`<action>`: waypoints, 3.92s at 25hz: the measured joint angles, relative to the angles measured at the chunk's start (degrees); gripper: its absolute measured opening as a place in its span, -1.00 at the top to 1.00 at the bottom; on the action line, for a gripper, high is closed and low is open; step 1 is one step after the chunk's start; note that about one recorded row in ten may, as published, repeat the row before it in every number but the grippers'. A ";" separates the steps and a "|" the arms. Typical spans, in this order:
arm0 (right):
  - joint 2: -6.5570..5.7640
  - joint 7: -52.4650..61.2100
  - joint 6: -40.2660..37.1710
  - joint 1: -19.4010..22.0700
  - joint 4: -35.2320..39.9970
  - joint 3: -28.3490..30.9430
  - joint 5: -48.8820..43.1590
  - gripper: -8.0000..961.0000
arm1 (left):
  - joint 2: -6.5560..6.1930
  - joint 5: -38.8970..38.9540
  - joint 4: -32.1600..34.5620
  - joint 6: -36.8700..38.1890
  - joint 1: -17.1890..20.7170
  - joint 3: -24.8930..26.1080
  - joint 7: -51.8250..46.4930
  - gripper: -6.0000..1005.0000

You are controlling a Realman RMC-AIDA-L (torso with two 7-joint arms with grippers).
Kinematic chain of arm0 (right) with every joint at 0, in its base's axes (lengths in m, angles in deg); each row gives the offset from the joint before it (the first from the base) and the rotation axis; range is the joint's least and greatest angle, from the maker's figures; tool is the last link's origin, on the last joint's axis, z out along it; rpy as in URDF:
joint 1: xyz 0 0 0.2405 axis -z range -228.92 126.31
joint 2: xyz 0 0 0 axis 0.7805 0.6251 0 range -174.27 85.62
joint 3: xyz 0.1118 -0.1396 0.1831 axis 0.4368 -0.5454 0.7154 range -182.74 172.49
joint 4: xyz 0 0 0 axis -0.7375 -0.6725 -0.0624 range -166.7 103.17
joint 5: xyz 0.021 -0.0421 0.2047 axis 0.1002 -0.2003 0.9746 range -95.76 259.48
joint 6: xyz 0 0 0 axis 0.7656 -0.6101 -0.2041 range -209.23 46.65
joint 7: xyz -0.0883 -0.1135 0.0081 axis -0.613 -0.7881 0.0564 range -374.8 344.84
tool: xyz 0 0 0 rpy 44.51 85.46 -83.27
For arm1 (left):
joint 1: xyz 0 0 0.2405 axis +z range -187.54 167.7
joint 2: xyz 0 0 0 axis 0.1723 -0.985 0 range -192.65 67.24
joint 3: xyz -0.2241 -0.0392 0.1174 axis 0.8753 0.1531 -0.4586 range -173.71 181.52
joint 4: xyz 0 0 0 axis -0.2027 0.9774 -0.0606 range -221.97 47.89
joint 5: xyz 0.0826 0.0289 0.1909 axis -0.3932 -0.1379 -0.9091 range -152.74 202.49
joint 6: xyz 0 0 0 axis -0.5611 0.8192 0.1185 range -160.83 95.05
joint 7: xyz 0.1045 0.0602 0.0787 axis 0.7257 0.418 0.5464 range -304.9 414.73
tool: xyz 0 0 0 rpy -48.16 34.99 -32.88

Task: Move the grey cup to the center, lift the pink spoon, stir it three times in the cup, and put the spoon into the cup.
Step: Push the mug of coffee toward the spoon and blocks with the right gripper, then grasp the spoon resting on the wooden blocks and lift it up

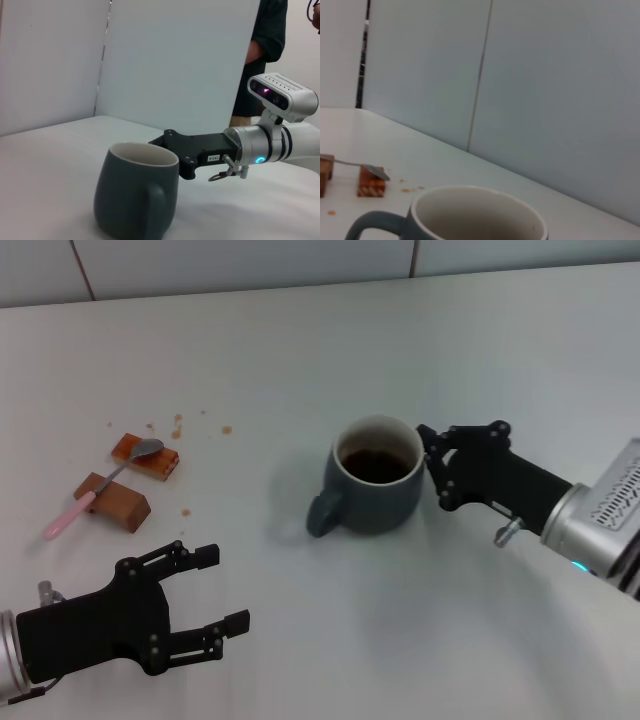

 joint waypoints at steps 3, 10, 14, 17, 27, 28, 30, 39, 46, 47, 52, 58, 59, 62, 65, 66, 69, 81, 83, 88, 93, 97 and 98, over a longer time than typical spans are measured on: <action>0.02 -0.01 0.37 -1.99 -1.77 0.00 -0.07 0.98 | 0.00 0.00 0.03 0.04 -0.03 0.00 -0.17 -0.70; 0.12 -0.02 1.91 -6.35 -5.58 0.03 -0.25 0.97 | 0.00 0.01 0.18 0.08 -0.20 0.00 -0.38 -0.70; 0.13 -0.02 2.18 -8.01 -7.41 0.23 -0.26 0.97 | -0.01 0.01 0.13 0.07 -0.38 0.00 -0.39 -0.70; 0.14 -0.01 2.90 -8.95 -8.39 0.74 -0.58 0.97 | -0.06 0.01 0.05 0.13 -0.43 0.00 -0.41 -0.70; -0.35 -3.23 -9.52 0.55 -5.80 12.55 -0.74 0.96 | -0.19 -0.06 0.04 0.39 -0.34 0.00 -0.38 -0.70; -0.31 -3.35 -13.56 2.22 -4.71 12.21 -1.04 0.96 | -0.18 -0.08 0.06 0.39 -0.37 0.01 -0.40 -0.70; -0.25 -3.44 -20.35 5.04 -3.01 10.80 -2.45 0.96 | -0.18 -0.10 0.15 0.38 -0.40 0.01 -0.41 -0.70; -0.41 -3.23 -37.52 11.49 1.27 7.23 -19.11 0.95 | -0.18 -0.08 0.17 0.02 -0.72 0.01 0.03 -0.69; -0.72 4.22 -34.25 13.63 2.78 7.26 -22.09 0.75 | -0.13 0.23 0.10 -0.08 -0.38 0.06 0.29 -0.69; -0.78 9.68 -33.10 13.65 5.75 7.28 -23.35 0.68 | -0.15 0.26 0.10 -0.08 -0.37 0.05 0.30 -0.69; -0.44 28.61 -29.64 11.84 15.64 7.30 -31.18 0.45 | -0.17 0.29 0.08 -0.09 -0.44 0.03 0.33 -0.69; -0.38 31.92 -29.05 11.49 18.75 7.29 -32.96 0.21 | -0.18 0.33 0.00 -0.16 -0.06 0.30 0.42 -0.69; -0.34 32.55 -29.02 11.63 19.51 7.29 -33.08 0.17 | -0.18 0.35 0.00 -0.17 0.12 0.41 0.42 -0.69; -0.30 34.21 -28.87 12.20 22.07 7.41 -33.25 -0.09 | -0.13 0.48 -0.05 -0.24 0.67 0.70 0.43 -0.69; -0.24 34.64 -28.87 12.34 22.97 7.47 -33.25 -0.36 | -0.06 0.66 -0.53 0.00 1.16 1.97 0.45 -0.69; -0.24 34.64 -28.87 12.34 22.97 7.47 -33.25 -0.42 | -0.06 0.66 -0.53 0.00 1.16 1.97 0.45 -0.69; -0.22 34.78 -28.82 12.30 23.21 7.64 -33.14 -0.60 | -0.20 1.76 -1.75 2.07 1.32 3.63 0.45 -0.69; -0.30 34.92 -27.96 12.11 24.07 7.48 -33.19 -0.66 | -0.80 9.77 -4.80 12.91 3.27 22.73 -15.19 -0.69; -0.31 34.94 -27.30 11.90 24.09 7.36 -33.28 -0.66 | -0.97 9.97 -4.85 11.79 3.31 28.01 -23.59 -0.69; -0.31 34.98 -26.79 11.78 24.00 7.31 -33.53 -0.66 | -1.03 10.05 -5.15 8.72 3.93 34.23 -32.61 -0.70; -0.31 35.62 -26.62 11.64 24.01 7.28 -33.99 -0.66 | -1.30 9.85 -5.24 5.39 4.28 35.84 -37.64 -0.70; -0.26 36.42 -26.09 11.36 24.03 6.52 -34.26 -0.66 | -1.49 9.69 -5.26 2.09 4.39 35.73 -40.55 -0.71; -0.26 36.42 -26.09 11.36 24.03 6.52 -34.26 -0.66 | -1.52 9.22 -5.27 -1.63 4.68 35.53 -44.47 -0.71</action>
